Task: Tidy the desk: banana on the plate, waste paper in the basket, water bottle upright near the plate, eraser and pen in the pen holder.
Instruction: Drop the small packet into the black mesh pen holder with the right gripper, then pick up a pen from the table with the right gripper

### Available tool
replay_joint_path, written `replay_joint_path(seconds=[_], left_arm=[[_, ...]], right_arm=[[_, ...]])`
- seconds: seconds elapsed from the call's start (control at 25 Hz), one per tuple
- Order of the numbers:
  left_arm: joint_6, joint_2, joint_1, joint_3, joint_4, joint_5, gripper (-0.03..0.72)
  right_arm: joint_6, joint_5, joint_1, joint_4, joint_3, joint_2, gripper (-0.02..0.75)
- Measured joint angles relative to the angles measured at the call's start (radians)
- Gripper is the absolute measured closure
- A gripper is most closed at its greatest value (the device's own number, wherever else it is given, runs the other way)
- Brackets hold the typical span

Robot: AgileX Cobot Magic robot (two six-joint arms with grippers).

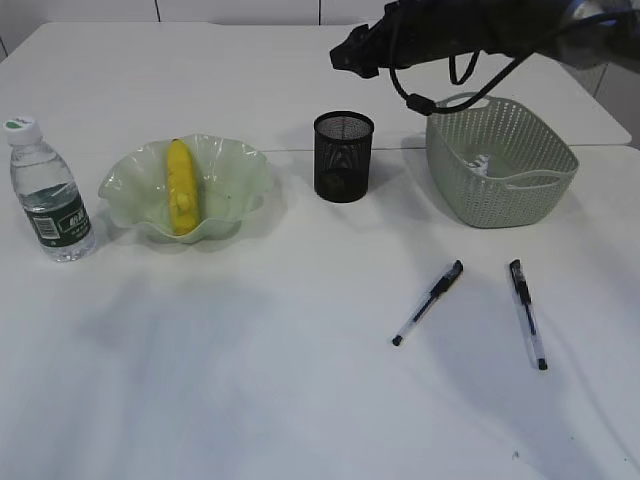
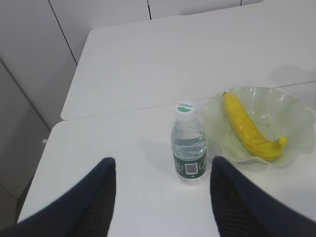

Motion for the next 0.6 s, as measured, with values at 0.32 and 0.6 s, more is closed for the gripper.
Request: replay_joint_path(seconds=[0.32, 0.6], left_arm=[[0.000, 0.000, 0.000, 0.000, 0.000, 0.000, 0.262], [0.000, 0.000, 0.000, 0.000, 0.000, 0.000, 0.262]], right_arm=[[0.177, 0.126, -0.039, -0.204, 0.000, -0.056, 0.306], [0.185, 0.210, -0.049, -0.223, -0.002, -0.077, 0.305]])
